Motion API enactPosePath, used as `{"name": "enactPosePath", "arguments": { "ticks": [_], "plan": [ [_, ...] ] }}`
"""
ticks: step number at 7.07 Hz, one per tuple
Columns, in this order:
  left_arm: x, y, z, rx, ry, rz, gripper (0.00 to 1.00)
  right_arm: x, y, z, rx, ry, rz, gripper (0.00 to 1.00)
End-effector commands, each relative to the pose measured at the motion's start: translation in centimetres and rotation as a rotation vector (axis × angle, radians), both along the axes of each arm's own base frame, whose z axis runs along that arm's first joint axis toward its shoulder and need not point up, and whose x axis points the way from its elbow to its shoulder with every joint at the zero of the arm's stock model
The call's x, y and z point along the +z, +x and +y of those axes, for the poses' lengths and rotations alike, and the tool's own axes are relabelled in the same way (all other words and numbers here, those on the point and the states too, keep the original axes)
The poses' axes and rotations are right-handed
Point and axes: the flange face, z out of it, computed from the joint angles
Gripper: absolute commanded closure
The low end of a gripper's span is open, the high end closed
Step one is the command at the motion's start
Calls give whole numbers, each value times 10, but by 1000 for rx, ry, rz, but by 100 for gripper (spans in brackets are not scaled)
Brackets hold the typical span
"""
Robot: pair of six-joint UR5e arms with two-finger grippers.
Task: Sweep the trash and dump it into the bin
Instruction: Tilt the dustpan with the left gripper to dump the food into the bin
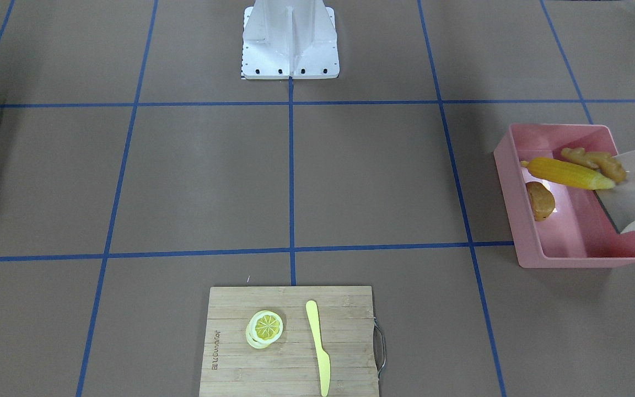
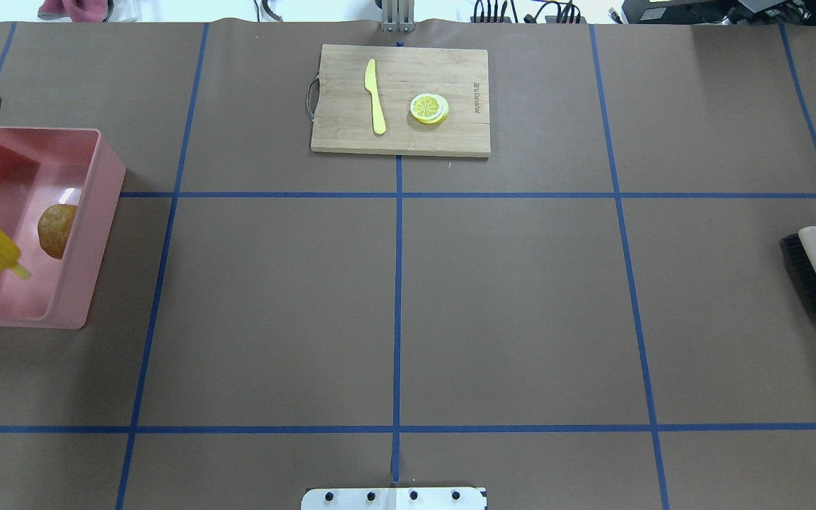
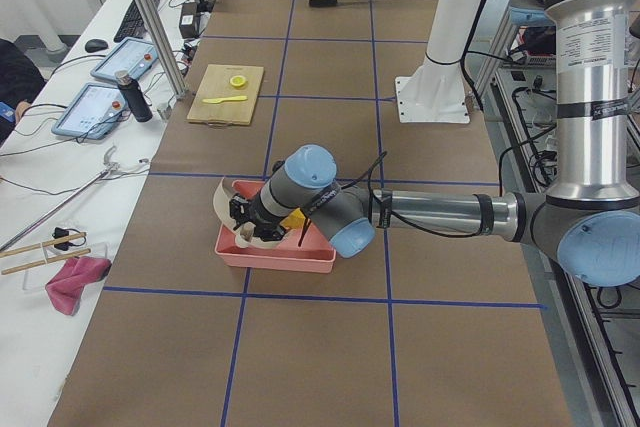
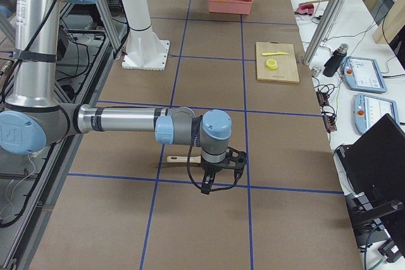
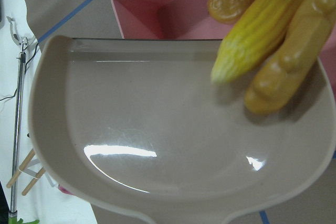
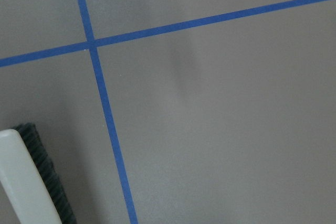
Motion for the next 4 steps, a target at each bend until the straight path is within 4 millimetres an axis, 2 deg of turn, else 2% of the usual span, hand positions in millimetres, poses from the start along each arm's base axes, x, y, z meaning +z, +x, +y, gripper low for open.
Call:
{"name": "enactPosePath", "arguments": {
  "ticks": [1,4],
  "plan": [
    [-10,3,-9,-3,32,-20,100,1,0,0,1,3,2,0],
    [-17,4,-17,-5,43,-20,100,1,0,0,1,5,2,0]
  ]
}}
